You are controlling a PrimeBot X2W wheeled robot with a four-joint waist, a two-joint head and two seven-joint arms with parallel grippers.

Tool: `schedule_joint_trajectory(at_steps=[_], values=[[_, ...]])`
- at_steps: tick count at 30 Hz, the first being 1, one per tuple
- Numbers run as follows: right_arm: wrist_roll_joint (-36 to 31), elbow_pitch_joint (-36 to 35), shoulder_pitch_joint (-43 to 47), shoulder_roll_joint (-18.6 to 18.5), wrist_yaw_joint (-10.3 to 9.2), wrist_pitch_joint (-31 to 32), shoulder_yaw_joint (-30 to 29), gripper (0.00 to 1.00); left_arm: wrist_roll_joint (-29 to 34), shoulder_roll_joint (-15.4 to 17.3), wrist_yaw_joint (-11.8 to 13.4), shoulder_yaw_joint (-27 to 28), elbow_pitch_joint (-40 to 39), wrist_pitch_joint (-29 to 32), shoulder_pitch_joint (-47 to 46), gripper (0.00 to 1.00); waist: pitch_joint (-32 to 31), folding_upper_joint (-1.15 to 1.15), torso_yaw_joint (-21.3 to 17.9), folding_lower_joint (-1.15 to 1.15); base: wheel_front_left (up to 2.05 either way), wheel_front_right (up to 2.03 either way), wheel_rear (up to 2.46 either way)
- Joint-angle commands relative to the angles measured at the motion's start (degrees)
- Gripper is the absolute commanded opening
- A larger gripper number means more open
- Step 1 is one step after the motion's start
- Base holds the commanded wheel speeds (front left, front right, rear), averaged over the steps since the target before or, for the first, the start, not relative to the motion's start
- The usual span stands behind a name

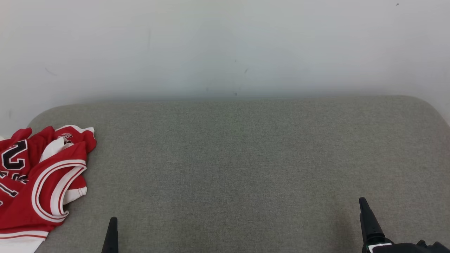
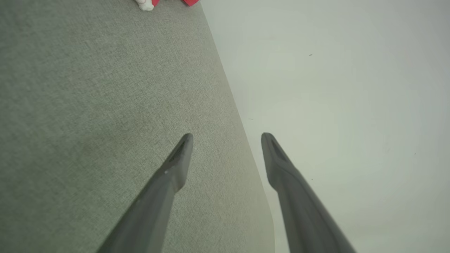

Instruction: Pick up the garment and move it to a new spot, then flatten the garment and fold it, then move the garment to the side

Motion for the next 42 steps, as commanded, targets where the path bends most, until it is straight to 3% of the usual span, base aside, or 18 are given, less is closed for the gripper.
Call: schedule_joint_trajectory(at_steps=[1,16,42], values=[[-2.3,-1.0,-0.1,-0.2,-0.04,-0.8,0.1,1.0,3.3,0.2,0.3,-0.4,-1.2,-0.8,0.2,1.0,-0.2,0.0,0.0,0.0,0.0,0.0,0.0],[-15.6,-0.1,1.5,-0.2,-0.06,-3.7,1.2,1.0,20.3,0.3,1.1,-2.0,-2.8,-3.7,2.8,1.0,-1.7,0.0,0.2,0.0,0.0,0.0,0.0],[-40.3,4.1,3.1,-0.2,-0.08,-8.2,2.6,1.0,45.8,0.8,-0.1,-3.8,-2.6,-8.2,5.7,1.0,-3.9,0.0,0.3,0.0,0.0,0.0,0.0]])
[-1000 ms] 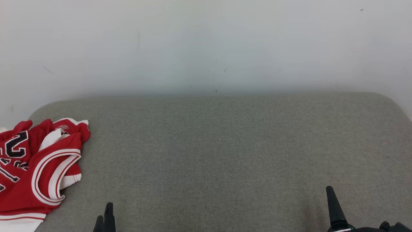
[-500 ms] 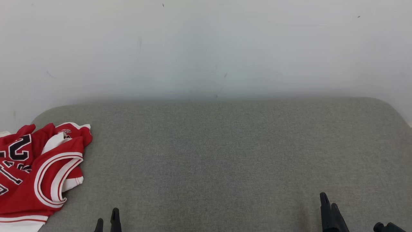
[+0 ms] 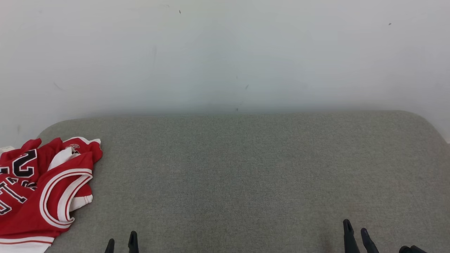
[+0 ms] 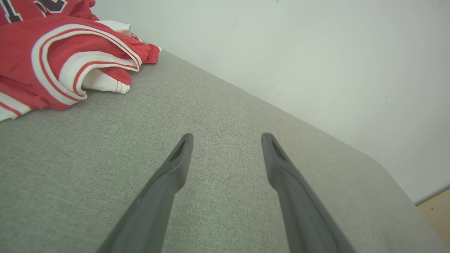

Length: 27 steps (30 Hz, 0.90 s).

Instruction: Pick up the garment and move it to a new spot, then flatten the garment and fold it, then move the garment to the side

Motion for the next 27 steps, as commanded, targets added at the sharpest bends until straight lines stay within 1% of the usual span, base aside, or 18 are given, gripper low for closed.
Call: schedule_joint_trajectory(at_steps=[1,16,27], values=[[-1.5,-0.2,-0.1,-0.1,-0.08,-0.5,0.2,1.0,1.8,0.5,-0.5,-0.1,-0.3,-0.5,0.3,1.0,0.0,0.0,0.0,0.0,0.0,0.0,0.0],[-9.0,1.8,0.5,-0.2,-0.1,-2.5,1.8,1.0,10.2,0.7,-0.6,-0.4,-0.1,-2.5,1.7,1.0,-0.6,0.0,0.2,0.0,0.0,0.0,0.0],[-14.8,2.7,1.0,-0.2,-0.11,-3.8,2.7,1.0,14.1,0.5,-0.8,-0.3,0.9,-3.8,2.4,1.0,-1.3,0.0,0.5,0.0,0.0,0.0,0.0]])
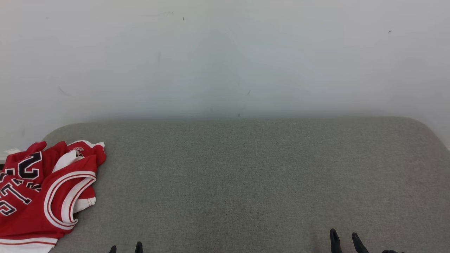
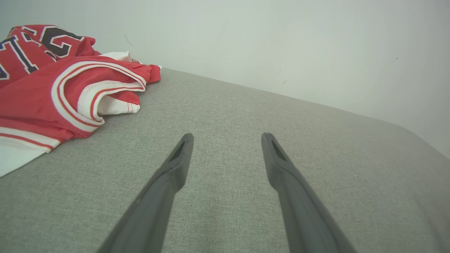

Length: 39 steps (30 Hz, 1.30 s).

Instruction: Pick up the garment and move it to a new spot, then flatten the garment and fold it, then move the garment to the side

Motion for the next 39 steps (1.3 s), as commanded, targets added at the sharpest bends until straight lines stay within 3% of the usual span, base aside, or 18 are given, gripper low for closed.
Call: schedule_joint_trajectory(at_steps=[1,29,39], values=[[-1.4,-0.1,0.4,-0.2,-0.11,-0.5,0.2,1.0,1.3,0.1,-0.3,0.1,0.0,-0.5,0.5,1.0,-0.1,0.0,0.0,0.0,0.0,0.0,0.0],[-12.0,1.7,1.6,-0.2,-0.14,-3.4,1.7,1.0,9.0,-0.5,-0.3,0.0,1.1,-3.4,2.3,1.0,-2.0,0.0,-0.2,0.0,0.0,0.0,0.0],[-12.3,1.5,1.9,-0.2,-0.14,-3.3,1.5,1.0,7.7,-0.5,-0.3,-0.2,1.5,-3.3,2.0,1.0,-2.0,0.0,-0.2,0.0,0.0,0.0,0.0]])
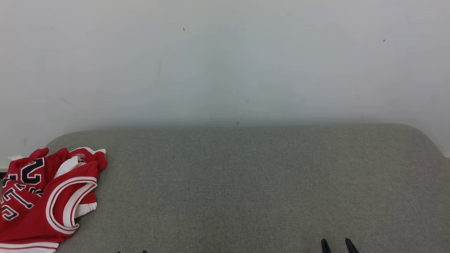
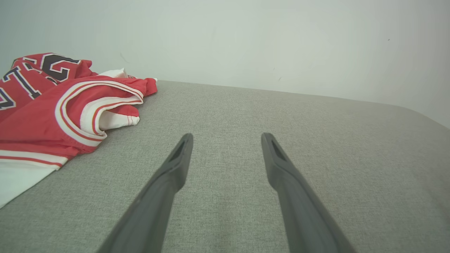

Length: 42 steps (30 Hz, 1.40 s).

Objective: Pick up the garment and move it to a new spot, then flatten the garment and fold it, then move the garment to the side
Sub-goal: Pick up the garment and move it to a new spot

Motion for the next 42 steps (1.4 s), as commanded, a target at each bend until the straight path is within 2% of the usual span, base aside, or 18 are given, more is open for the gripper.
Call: schedule_joint_trajectory(at_steps=[1,9,15,28,29,39,42], values=[[-0.2,-0.1,0.7,-0.1,-0.14,-0.1,0.0,1.0,-0.2,-0.1,0.1,0.0,0.2,-0.2,0.5,1.0,0.0,0.0,0.0,0.0,0.0,0.0,0.0],[-0.1,-0.2,0.9,-0.2,-0.14,-0.1,-0.1,1.0,-1.2,-0.1,0.1,1.2,0.2,-0.2,0.4,1.0,0.3,0.0,0.7,0.0,0.0,0.0,0.0],[0.2,-0.1,1.1,-0.1,-0.14,-0.1,0.1,1.0,-3.3,-0.2,0.1,2.0,0.1,-0.2,0.2,1.0,0.7,0.0,3.6,0.0,0.0,0.0,0.0],[2.6,-0.8,0.9,-0.1,-0.14,-0.1,1.9,1.0,-2.3,0.4,0.1,3.7,-2.1,-0.2,-0.2,1.0,2.0,0.0,15.5,0.0,0.0,0.0,0.0],[2.6,-0.8,0.9,-0.1,-0.14,-0.1,1.9,1.0,-2.3,0.4,0.1,3.7,-2.1,-0.2,-0.2,1.0,2.0,0.0,15.5,0.0,0.0,0.0,0.0],[4.0,-1.2,0.1,-0.1,-0.14,-0.1,2.8,1.0,-1.8,1.3,0.1,5.9,-3.9,-0.2,-0.2,1.0,3.5,0.0,24.4,0.0,0.0,0.0,0.0],[3.9,-1.3,-0.9,-0.1,-0.14,0.0,3.6,1.0,-2.1,1.4,0.1,7.3,-4.5,-0.2,-0.1,1.0,4.8,0.0,25.6,0.0,0.0,0.0,0.0]])
